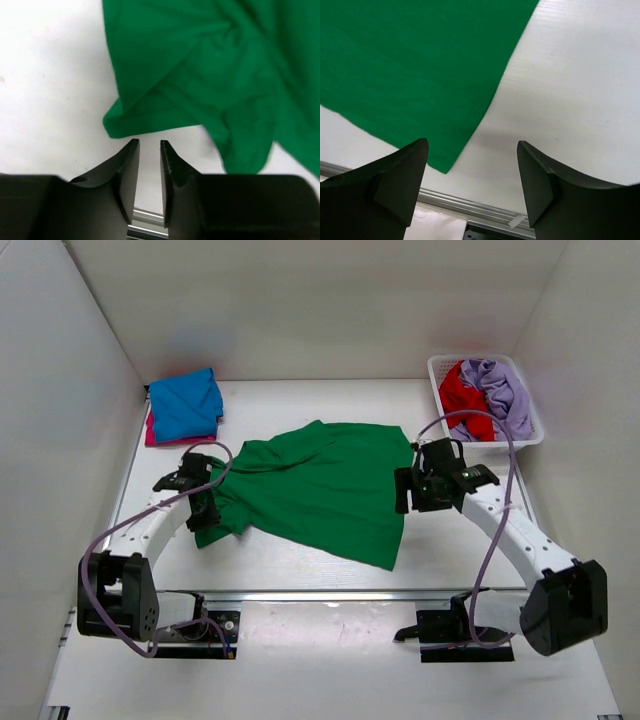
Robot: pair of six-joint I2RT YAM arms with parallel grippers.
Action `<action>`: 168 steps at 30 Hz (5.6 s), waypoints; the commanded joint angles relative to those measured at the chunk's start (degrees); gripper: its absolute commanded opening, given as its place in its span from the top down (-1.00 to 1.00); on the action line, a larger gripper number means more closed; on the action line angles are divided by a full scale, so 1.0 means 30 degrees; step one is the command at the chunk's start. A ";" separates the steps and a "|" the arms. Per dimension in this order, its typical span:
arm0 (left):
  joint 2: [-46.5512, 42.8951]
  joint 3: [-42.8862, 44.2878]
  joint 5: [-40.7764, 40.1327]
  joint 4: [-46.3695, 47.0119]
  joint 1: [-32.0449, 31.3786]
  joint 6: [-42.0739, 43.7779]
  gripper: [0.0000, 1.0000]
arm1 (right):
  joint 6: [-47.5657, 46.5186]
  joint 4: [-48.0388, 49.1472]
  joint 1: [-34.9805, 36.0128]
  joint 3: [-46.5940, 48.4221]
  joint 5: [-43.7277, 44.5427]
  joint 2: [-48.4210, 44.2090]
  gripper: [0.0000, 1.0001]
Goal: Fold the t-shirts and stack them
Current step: Flatten out the tshirt
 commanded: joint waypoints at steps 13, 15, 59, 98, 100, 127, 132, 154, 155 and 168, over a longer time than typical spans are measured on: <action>0.1282 -0.1123 -0.1568 0.0618 0.0862 -0.1929 0.00 | 0.0967 0.2923 -0.0416 -0.2353 -0.2497 -0.2729 -0.37; 0.1311 -0.1182 -0.1714 0.0677 0.0864 -0.2048 -0.05 | 0.0678 0.3069 -0.0417 -0.2557 -0.2732 -0.2903 -0.37; 0.0671 0.3439 0.3149 -0.1107 0.0748 -0.3456 1.00 | 0.4070 0.3332 0.3011 -0.6453 -0.3611 -0.2554 -0.29; 0.0840 2.2126 0.1163 -0.3540 0.1129 -0.2489 1.00 | -0.0434 -0.1850 -0.0147 0.5400 0.0148 -0.0826 0.99; 0.2444 2.7470 0.0601 -0.4297 0.1215 -0.2197 1.00 | -0.1546 -0.2931 -0.0504 0.9432 0.0079 0.0226 0.99; -0.4756 3.0069 -0.2719 -0.9335 -0.5407 -0.1726 1.00 | -0.1172 -0.6510 -0.0796 1.6716 -0.0823 -0.5219 1.00; -0.3701 3.1366 -0.1890 -0.9605 -0.4908 -0.2049 1.00 | -0.0936 -0.6685 -0.0915 1.8269 -0.0831 -0.4518 0.99; 1.3565 2.2234 0.2357 -0.0141 -0.0513 -0.2312 1.00 | -0.2839 -0.3631 -0.3904 2.3954 -0.2440 1.6965 1.00; 1.5443 2.4372 0.2038 -0.0287 -0.0425 -0.2603 1.00 | -0.2725 -0.3900 -0.3960 2.5898 -0.1831 1.8322 1.00; 2.2006 3.7267 0.3003 -0.3565 0.1216 -0.3516 -0.95 | -0.1581 -0.1499 -0.5458 3.1666 -0.1036 2.1125 -0.98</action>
